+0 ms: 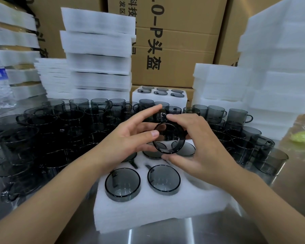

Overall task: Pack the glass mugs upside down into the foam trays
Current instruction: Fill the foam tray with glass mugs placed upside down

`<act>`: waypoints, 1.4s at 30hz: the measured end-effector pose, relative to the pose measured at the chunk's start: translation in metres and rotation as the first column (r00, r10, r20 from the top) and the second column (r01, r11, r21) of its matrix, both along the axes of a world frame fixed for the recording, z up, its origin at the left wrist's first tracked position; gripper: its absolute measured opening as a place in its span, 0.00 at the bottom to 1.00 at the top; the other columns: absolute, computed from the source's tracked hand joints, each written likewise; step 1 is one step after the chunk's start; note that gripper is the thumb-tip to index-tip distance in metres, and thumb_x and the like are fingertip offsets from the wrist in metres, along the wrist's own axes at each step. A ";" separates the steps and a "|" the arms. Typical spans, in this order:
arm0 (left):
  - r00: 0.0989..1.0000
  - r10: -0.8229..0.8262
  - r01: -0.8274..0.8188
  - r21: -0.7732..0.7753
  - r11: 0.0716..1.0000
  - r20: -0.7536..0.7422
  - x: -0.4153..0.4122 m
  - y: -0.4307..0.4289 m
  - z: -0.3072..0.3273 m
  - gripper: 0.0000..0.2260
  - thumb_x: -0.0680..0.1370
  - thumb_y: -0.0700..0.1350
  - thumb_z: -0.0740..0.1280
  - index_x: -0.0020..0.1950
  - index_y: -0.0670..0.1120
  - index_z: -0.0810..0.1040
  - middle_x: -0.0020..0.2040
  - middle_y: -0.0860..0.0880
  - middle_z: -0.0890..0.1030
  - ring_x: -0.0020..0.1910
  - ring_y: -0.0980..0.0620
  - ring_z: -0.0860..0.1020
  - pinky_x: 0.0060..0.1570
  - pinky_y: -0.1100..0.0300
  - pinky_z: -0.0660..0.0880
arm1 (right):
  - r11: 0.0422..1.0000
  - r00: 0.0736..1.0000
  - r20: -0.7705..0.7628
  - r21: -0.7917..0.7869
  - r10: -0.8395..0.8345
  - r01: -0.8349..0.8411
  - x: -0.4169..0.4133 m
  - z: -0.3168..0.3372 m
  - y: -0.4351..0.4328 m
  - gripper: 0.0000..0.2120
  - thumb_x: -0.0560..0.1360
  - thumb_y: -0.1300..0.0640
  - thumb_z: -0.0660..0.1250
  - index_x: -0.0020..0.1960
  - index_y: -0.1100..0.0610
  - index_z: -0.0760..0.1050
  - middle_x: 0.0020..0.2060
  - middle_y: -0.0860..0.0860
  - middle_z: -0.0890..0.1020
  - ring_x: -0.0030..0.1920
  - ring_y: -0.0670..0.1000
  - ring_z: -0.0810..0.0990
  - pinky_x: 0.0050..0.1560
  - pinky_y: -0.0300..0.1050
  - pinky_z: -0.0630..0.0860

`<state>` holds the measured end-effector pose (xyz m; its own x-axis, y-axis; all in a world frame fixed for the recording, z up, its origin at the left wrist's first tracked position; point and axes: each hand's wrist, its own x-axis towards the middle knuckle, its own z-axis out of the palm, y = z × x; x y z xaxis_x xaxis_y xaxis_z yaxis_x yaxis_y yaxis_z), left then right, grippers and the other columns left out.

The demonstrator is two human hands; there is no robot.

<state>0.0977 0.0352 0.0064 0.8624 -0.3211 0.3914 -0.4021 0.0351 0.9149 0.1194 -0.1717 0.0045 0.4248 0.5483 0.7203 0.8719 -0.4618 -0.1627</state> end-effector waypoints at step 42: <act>0.998 0.037 -0.046 0.256 0.966 0.043 -0.006 -0.005 0.003 0.19 0.71 0.54 0.67 0.61 0.55 0.76 0.50 0.53 0.84 0.45 0.57 0.82 0.43 0.64 0.75 | 0.940 0.591 -0.806 -0.226 -0.033 -0.256 -0.003 0.037 -0.060 0.27 0.60 0.49 0.78 0.56 0.39 0.72 0.52 0.48 0.77 0.55 0.54 0.77 0.60 0.61 0.72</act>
<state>0.0912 0.0307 0.0098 0.8634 -0.3792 0.3327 -0.4324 -0.2166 0.8752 0.1169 -0.2321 0.0414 0.6617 0.7462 -0.0723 0.5088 -0.5178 -0.6877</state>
